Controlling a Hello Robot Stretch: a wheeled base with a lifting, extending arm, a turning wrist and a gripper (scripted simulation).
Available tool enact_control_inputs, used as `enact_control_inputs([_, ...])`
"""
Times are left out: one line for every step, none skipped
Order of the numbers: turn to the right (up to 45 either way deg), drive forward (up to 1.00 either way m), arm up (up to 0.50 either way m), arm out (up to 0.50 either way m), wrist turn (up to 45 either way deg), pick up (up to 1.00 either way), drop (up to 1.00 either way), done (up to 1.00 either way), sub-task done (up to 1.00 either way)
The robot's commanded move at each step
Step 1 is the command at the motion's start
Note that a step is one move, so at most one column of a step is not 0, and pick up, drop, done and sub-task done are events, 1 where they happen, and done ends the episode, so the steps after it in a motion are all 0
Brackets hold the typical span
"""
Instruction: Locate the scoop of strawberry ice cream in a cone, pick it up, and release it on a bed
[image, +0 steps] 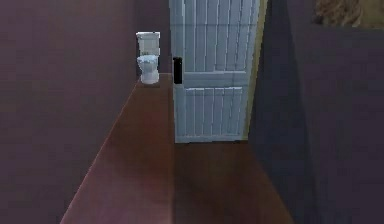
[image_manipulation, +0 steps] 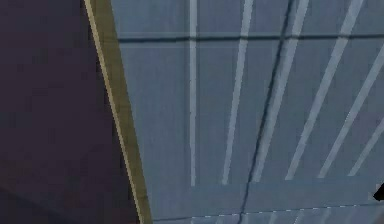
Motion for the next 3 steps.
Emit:
enact_control_inputs([0.0,0.20,0.00,0.00,0.0,0.00,0.00,0.00,0.00])
enact_control_inputs([-18.0,0.00,0.00,0.00,0.0,0.00,0.00,0.00,0.00])
enact_control_inputs([0.0,1.00,0.00,0.00,0.0,0.00,0.00,0.00,0.00])
